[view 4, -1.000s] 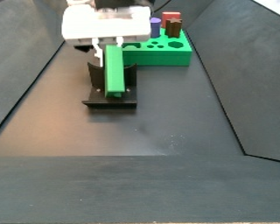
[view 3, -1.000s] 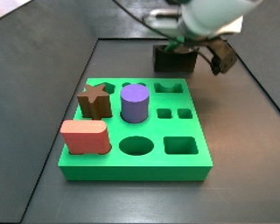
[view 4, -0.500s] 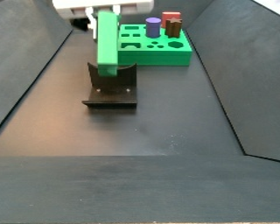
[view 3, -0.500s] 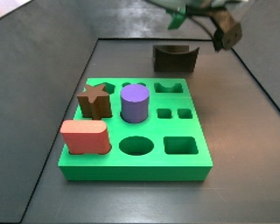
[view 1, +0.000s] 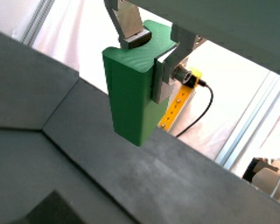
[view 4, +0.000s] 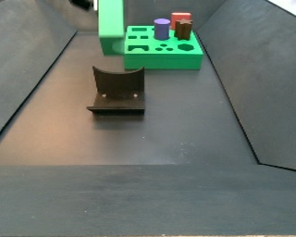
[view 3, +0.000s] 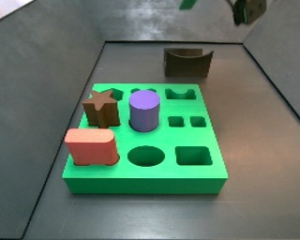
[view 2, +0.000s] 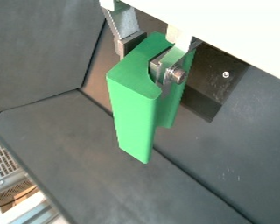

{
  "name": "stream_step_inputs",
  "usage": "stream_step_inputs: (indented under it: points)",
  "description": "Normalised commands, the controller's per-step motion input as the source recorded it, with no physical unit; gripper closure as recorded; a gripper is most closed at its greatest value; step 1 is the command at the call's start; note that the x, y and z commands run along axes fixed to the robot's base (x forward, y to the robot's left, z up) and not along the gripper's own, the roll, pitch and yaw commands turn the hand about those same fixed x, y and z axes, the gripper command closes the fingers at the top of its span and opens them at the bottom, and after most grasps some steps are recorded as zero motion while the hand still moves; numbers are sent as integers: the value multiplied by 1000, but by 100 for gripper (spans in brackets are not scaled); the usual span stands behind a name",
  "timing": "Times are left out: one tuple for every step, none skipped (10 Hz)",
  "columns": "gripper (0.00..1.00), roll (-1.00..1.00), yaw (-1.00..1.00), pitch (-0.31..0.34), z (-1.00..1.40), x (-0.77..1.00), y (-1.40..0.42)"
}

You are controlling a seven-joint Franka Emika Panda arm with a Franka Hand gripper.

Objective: Pick up the arch object. Move up. Place the arch object on the fixture. Regrasp the arch object. Move to above the board. Insert the arch object.
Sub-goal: Move to above the board.

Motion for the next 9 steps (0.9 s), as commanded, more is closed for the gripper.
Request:
stream_step_inputs:
  points:
    - [100, -51, 143, 86, 1000, -30, 67]
    - [100, -51, 142, 75, 1000, -25, 59]
    - [100, -43, 131, 50, 943, -13, 40]
    - [100, -46, 115, 34, 712, -2, 21]
    - [100, -50, 100, 28, 541, 6, 6]
    - [100, -52, 89, 29, 426, 5, -1]
    - [100, -1000, 35, -15, 194, -395, -1000]
    - [100, -1000, 31, -23, 168, -394, -1000]
    - [100, -1000, 30, -34, 179, -407, -1000]
